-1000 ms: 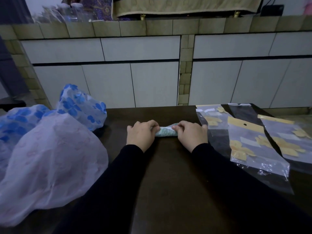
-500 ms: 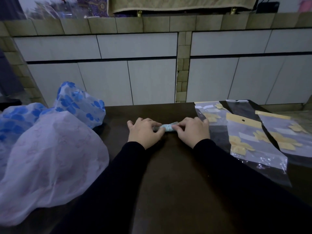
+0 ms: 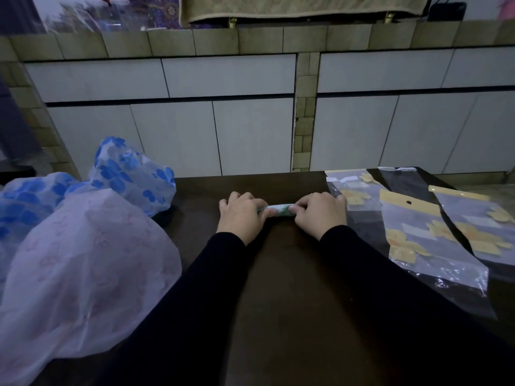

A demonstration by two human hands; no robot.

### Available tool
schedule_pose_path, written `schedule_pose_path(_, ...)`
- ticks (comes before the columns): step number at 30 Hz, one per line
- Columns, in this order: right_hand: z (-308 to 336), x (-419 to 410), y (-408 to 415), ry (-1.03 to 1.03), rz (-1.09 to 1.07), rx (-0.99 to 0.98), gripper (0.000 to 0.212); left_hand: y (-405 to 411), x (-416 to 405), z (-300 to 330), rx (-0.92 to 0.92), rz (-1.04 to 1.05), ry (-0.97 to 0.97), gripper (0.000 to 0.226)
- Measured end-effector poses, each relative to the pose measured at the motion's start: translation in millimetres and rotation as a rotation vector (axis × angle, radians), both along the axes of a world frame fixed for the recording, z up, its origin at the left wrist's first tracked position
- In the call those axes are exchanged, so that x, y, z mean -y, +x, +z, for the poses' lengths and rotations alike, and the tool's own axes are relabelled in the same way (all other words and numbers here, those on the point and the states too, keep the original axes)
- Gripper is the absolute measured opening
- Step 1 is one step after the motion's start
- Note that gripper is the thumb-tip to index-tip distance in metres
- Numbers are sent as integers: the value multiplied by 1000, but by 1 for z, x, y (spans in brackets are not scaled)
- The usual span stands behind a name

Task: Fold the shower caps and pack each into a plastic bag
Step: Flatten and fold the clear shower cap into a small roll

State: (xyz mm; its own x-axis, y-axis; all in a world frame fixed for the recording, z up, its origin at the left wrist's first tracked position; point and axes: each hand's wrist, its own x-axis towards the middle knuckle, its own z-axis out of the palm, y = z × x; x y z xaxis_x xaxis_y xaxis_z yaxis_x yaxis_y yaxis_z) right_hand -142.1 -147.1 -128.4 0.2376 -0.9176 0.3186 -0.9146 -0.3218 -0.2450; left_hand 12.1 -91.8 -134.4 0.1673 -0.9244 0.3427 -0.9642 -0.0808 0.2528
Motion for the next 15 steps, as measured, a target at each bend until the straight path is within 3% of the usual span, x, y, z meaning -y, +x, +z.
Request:
schedule_pose_path(7,-3,5,0,111,20,156,24,0,1,2,-31,-36,3,24)
schedule_pose_path(15,2,4,0,132,4,38,35,1,-4,6,-150,-55,4,19)
